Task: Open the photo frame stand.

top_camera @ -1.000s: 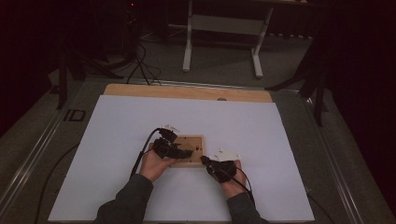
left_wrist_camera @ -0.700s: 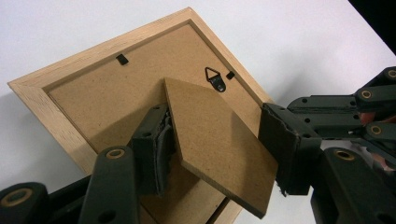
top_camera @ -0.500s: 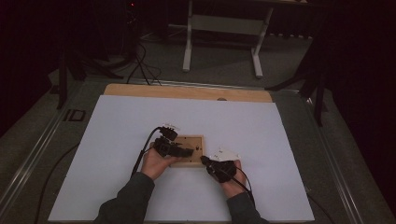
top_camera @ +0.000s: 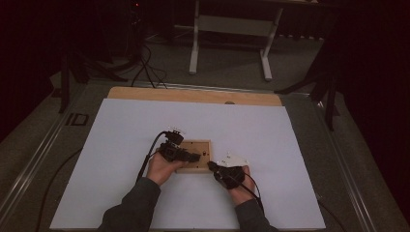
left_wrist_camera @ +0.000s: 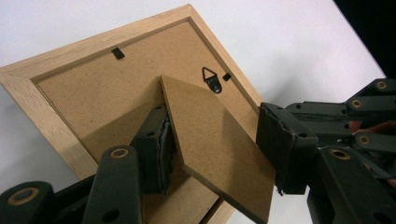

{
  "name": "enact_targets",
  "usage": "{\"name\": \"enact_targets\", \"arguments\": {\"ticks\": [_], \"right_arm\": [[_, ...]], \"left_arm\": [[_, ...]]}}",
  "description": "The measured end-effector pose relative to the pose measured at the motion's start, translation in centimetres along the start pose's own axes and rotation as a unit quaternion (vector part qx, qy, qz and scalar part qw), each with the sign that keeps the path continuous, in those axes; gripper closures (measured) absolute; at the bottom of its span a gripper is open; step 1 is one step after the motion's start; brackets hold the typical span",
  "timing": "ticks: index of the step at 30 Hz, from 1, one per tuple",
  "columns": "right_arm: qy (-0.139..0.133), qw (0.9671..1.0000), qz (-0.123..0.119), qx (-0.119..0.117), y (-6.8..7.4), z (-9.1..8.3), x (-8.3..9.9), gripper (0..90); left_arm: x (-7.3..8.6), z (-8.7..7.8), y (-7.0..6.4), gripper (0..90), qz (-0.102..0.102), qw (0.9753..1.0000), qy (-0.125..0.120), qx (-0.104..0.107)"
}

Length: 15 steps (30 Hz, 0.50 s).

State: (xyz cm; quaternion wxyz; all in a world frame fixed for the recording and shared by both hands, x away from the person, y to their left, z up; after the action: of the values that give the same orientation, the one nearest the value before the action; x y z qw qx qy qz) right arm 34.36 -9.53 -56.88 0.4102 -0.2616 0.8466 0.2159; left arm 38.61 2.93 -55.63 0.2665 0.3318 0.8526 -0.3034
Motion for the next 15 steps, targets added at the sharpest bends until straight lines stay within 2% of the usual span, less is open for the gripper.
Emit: {"name": "enact_targets", "arguments": {"ticks": [11, 15], "right_arm": [[0.0, 1.0, 0.0, 0.0, -0.01, 0.0, 0.0, 86.9], [0.0, 1.0, 0.0, 0.0, -0.02, 0.0, 0.0, 86.8]], "left_arm": [[-0.07, -0.39, 0.3, 44.5, -0.011, 0.9999, -0.007, 0.007], [-0.23, -0.77, 0.58, 49.1, -0.021, 0.9997, -0.015, 0.005]]}}
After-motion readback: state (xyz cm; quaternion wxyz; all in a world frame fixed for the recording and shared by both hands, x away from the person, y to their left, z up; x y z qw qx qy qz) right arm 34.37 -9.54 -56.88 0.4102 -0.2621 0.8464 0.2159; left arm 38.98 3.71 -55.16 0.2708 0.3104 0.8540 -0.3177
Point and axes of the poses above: each handheld gripper's, and its own axes: z roughly forward along the jaws, x roughly out of its underside, y roughly to its left, the point moved 8 cm from there along z, roughly forward along the jaws, and after that the axes turned 13 degrees about z, right-handed, at the moved point
